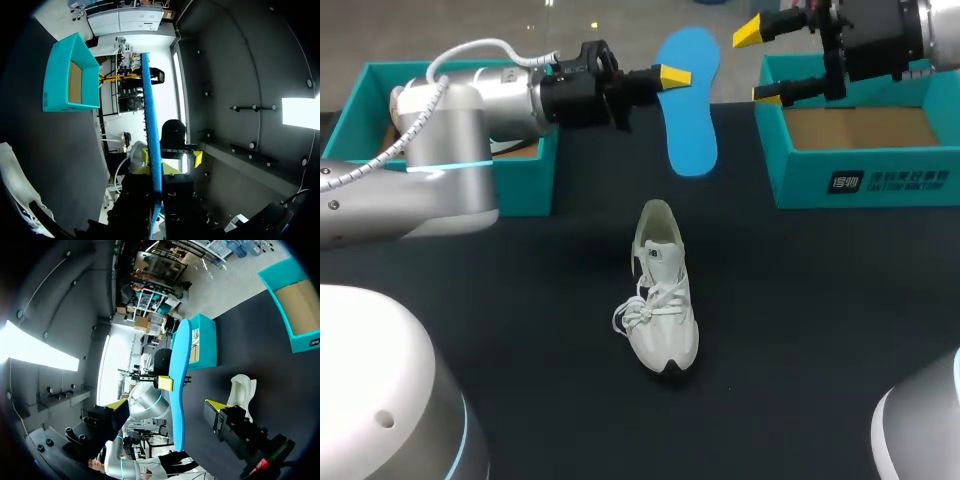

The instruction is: Take the shoe out of the shoebox, open the shoe tongue, remove and reinsert the insole, then place the shoe into the shoebox

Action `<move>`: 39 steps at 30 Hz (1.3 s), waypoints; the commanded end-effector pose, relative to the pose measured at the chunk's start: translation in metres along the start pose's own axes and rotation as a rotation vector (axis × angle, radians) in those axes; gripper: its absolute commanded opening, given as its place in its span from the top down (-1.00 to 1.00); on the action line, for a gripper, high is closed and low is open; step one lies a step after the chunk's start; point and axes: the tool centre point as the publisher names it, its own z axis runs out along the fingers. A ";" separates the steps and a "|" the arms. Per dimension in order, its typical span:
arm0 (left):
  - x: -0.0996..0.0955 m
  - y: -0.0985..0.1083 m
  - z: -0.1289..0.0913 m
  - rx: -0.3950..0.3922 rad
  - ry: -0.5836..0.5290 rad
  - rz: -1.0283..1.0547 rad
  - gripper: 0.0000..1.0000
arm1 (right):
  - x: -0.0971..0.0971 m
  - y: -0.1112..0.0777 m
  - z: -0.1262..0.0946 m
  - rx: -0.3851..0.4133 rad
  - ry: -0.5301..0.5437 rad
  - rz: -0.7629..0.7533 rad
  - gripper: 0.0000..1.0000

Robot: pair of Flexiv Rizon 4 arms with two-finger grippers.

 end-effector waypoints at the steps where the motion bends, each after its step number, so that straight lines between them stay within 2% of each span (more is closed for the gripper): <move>1: 0.000 0.001 -0.001 -0.001 -0.001 0.000 1.00 | -0.005 0.009 0.003 0.024 0.095 -0.005 -1.00; 14: 0.002 0.003 -0.002 0.000 0.007 0.002 1.00 | -0.005 0.009 0.003 0.024 0.095 -0.005 -1.00; 16: 0.003 0.004 -0.002 -0.002 0.007 0.004 1.00 | -0.008 0.010 0.005 0.013 0.182 -0.029 -1.00; 22: 0.005 0.004 -0.003 -0.011 0.001 0.008 1.00 | -0.019 0.007 0.007 0.034 0.315 -0.044 -1.00; 27: 0.008 0.006 -0.006 -0.021 -0.005 0.011 1.00 | -0.029 0.006 0.005 0.050 0.290 -0.073 -1.00; 39: 0.011 0.009 -0.009 -0.035 -0.008 0.016 1.00 | -0.044 0.011 -0.009 0.033 0.219 -0.075 -1.00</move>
